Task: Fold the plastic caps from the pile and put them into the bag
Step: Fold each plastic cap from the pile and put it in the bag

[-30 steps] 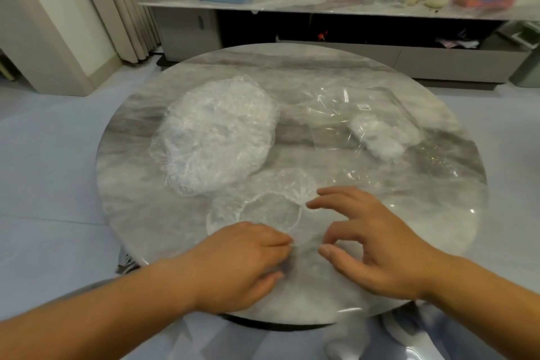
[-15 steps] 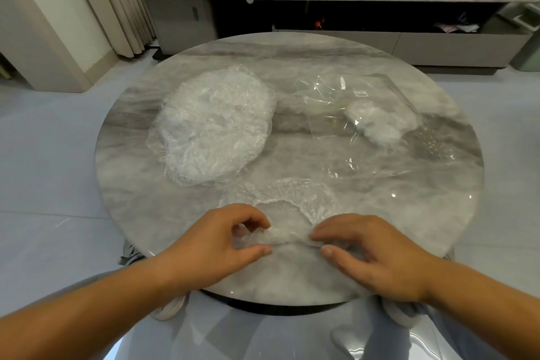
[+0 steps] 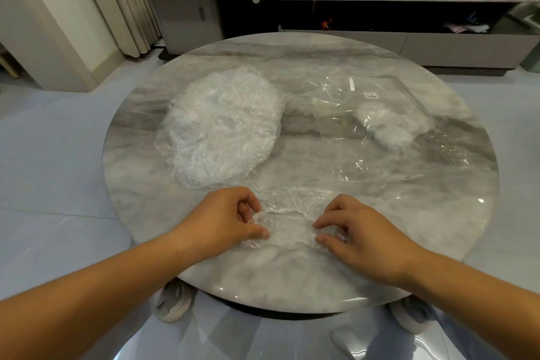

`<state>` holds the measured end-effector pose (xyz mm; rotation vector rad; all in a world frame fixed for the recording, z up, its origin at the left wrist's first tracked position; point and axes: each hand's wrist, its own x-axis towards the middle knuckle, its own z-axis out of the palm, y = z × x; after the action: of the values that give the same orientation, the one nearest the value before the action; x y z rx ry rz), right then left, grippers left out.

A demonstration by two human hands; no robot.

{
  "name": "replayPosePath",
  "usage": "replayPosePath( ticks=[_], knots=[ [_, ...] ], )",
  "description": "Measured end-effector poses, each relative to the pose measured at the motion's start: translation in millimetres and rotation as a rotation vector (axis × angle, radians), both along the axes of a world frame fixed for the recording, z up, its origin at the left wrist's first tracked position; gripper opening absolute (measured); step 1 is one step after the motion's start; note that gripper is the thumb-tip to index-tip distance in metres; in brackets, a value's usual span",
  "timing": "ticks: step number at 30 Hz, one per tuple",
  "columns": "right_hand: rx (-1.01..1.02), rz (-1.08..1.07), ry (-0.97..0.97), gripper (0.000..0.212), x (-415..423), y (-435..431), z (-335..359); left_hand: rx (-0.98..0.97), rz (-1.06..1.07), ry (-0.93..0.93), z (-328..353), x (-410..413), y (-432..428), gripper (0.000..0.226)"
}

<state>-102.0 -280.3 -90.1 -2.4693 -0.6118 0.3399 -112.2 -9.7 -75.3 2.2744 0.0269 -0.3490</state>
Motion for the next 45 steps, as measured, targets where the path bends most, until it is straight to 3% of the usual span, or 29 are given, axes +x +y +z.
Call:
replayPosePath(
  ticks=[5, 12, 18, 26, 33, 40, 45],
  knots=[
    [-0.058, 0.015, 0.016, 0.027, 1, -1, 2, -0.003, -0.079, 0.068, 8, 6, 7, 0.050],
    [-0.092, 0.037, 0.034, 0.033, 3, 0, 4, -0.040, 0.088, -0.049, 14, 8, 3, 0.053],
    [-0.120, 0.083, 0.027, 0.035, 4, 1, 10, 0.144, 0.014, -0.203, 3, 2, -3, 0.071],
    [-0.088, 0.060, -0.319, 0.027, 26, 23, 37, 0.240, 0.011, -0.197, -15, 3, -8, 0.092],
    [-0.113, 0.011, -0.004, 0.048, 52, 65, 33, 0.246, -0.030, -0.193, -17, 5, -4, 0.092],
    [0.153, -0.108, 0.129, 0.011, 52, 59, 34, 0.228, -0.040, -0.186, -18, 3, 1, 0.089],
    [0.146, 0.040, -0.048, 0.011, 29, 52, 34, 0.202, -0.033, -0.179, -14, 1, 0, 0.088]
  ],
)
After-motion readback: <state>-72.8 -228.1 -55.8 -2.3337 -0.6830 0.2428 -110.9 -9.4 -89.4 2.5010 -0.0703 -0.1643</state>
